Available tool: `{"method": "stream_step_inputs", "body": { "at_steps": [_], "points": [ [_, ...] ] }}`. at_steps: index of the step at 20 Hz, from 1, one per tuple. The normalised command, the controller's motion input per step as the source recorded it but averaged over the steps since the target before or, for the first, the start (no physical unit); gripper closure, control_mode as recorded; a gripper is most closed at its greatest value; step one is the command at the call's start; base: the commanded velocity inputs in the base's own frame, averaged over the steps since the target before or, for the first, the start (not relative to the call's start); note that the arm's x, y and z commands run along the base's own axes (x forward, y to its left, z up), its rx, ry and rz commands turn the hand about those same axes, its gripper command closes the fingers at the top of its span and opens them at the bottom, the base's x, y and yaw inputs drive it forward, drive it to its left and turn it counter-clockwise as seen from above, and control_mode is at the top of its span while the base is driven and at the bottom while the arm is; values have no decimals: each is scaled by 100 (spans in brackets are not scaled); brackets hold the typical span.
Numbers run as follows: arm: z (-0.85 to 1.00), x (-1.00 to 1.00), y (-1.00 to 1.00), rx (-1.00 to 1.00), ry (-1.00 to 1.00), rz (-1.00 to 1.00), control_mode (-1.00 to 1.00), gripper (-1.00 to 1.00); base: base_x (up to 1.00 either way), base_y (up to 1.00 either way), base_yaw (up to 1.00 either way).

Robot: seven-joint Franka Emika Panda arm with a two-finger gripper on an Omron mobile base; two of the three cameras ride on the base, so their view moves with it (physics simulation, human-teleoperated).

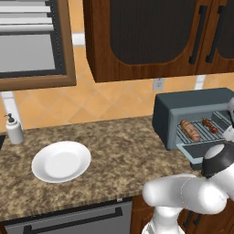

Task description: Pick up the kebab skewer and baguette bread, and place them inside the toaster oven. Close the toaster oven door and start by setting the timer.

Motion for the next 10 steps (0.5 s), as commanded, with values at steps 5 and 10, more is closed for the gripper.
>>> {"method": "stream_step_inputs", "body": {
  "at_steps": [5,10],
  "points": [
    [-54,5,8,-17,5,-12,-100,-100,0,0,0],
    [-30,31,1,-15,0,-12,-100,-100,0,0,0]
  ]
}}
